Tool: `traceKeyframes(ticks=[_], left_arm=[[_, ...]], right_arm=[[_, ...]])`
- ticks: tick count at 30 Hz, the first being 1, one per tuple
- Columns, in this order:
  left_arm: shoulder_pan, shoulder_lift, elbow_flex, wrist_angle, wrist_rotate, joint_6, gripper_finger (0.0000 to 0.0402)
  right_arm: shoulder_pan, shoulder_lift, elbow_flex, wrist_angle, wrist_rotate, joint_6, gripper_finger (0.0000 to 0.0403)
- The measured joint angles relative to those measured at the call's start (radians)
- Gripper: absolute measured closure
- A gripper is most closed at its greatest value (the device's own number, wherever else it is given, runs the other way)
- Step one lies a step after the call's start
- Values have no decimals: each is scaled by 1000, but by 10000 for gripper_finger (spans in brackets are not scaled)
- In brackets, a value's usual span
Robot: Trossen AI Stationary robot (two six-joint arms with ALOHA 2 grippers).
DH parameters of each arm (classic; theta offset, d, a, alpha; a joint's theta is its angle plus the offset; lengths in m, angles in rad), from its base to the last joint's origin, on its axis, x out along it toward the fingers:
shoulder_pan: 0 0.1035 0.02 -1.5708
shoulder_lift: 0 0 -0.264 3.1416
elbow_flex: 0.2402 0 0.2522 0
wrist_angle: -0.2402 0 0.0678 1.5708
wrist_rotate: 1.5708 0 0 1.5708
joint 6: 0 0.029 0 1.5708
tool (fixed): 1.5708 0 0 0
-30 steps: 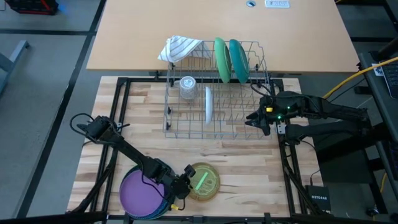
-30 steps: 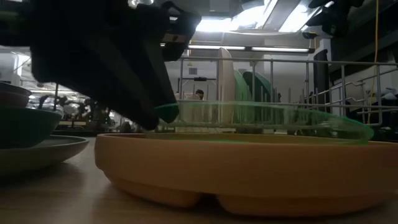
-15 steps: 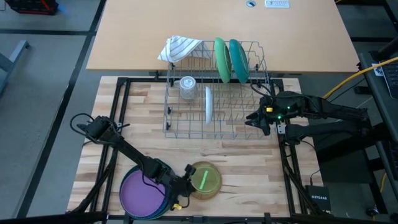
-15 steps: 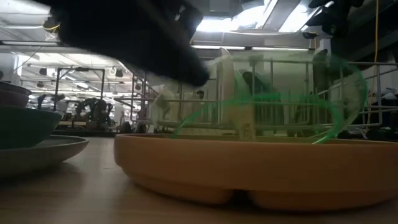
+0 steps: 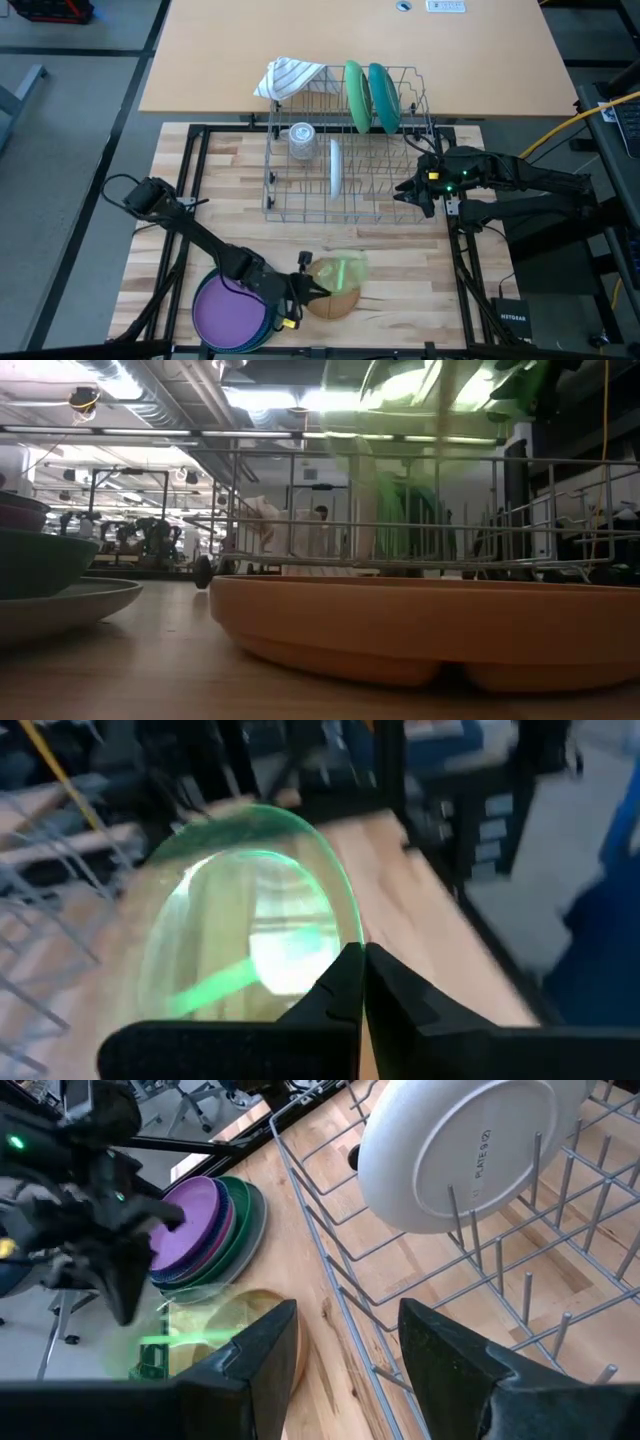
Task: Sort dishes
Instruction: Put the transparent green plate in the dishwasher rack
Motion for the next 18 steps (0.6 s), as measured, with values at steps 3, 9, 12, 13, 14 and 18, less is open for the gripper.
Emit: traceKeyframes(ticks=[3,9,12,13,14,18], left_arm=[[-3,-41,0,43,-52,-28,401],[-13,-120,0,69,-172,-102,401],[-17,-149,0,118,-242,-128,401],[-18,-159,0,135,-268,-137,401],[-18,-170,0,152,-296,-150,401],[-18,-198,0,219,-415,-162,401]], right_arm=[[0,0,0,0,0,-3,224],[0,-10,0,37,46,-90,224],[0,-19,0,89,93,-137,224],[0,-22,0,104,111,-155,224],[0,-23,0,130,126,-167,224],[0,-22,1,193,173,-214,224]])
